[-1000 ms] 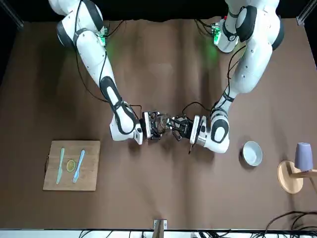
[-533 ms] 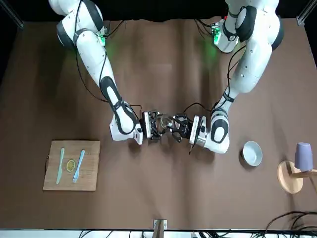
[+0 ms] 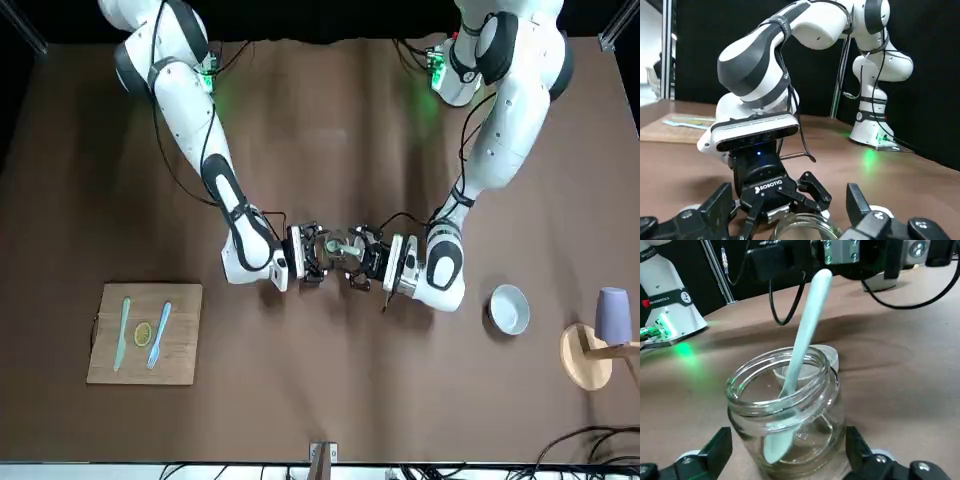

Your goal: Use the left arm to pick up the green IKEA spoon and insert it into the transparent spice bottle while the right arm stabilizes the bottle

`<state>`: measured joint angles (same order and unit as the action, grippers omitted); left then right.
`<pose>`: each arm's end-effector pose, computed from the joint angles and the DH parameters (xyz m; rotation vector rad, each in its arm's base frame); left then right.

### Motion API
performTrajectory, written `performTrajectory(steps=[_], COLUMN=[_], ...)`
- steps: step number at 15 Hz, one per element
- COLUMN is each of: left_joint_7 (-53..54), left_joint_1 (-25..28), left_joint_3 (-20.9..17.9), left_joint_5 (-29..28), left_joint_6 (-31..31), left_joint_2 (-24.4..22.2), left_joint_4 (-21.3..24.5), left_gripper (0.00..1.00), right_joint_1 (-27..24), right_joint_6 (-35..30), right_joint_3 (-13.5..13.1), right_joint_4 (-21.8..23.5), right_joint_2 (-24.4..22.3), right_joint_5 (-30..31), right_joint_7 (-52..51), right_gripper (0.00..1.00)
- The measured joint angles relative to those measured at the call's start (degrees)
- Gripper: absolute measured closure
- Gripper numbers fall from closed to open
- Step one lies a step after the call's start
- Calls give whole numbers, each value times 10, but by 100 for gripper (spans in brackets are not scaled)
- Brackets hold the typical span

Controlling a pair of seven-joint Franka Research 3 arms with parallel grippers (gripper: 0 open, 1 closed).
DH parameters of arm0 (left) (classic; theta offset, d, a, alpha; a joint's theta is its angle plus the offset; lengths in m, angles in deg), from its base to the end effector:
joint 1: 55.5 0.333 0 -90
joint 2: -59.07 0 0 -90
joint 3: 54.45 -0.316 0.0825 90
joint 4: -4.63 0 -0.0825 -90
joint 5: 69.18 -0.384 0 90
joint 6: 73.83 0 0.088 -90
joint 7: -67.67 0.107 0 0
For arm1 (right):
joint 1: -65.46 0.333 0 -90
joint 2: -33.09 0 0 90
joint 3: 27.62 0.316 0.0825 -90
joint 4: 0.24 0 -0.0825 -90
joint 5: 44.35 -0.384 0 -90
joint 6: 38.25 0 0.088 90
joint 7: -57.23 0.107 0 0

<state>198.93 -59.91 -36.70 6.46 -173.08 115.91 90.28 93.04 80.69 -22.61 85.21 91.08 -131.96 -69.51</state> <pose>0.6032 -0.3038 0.1312 1.0531 -1.2854 0.8384 0.5538 0.4045 0.0722 -1.4017 -1.4136 -0.7174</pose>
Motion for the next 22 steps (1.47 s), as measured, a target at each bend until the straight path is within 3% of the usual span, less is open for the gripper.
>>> performTrajectory(steps=[5,11,12,13,15,19,22], left_joint_7=[-183,-493,-549,-655,-735,-885,-1006], left_joint_1=[35,71,76,85,92,97,110], left_joint_3=[4,5,5,4,3,-2,-3], left_joint_5=[-91,-194,-223,-288,-356,-522,-617], left_joint_6=[2,26,33,44,48,49,50], left_joint_2=[-53,-191,-215,-259,-296,-354,-388], left_joint_4=[-20,-28,-28,-27,-26,-24,-20], left_gripper=[0,0,0,0,0,0,0], right_joint_1=[0,-9,-14,-26,-38,-60,-77], right_joint_6=[-1,-3,-3,-3,-4,-29,-51], right_joint_3=[-1,-4,-6,-7,-7,-8,-8], right_joint_4=[0,-3,-4,-4,-4,-12,-36], right_joint_2=[0,-1,-2,-5,-7,-10,-13], right_joint_5=[0,14,21,36,55,89,152], right_joint_7=[0,-1,-1,-1,2,47,132], right_gripper=[0,0,0,0,0,0,0])
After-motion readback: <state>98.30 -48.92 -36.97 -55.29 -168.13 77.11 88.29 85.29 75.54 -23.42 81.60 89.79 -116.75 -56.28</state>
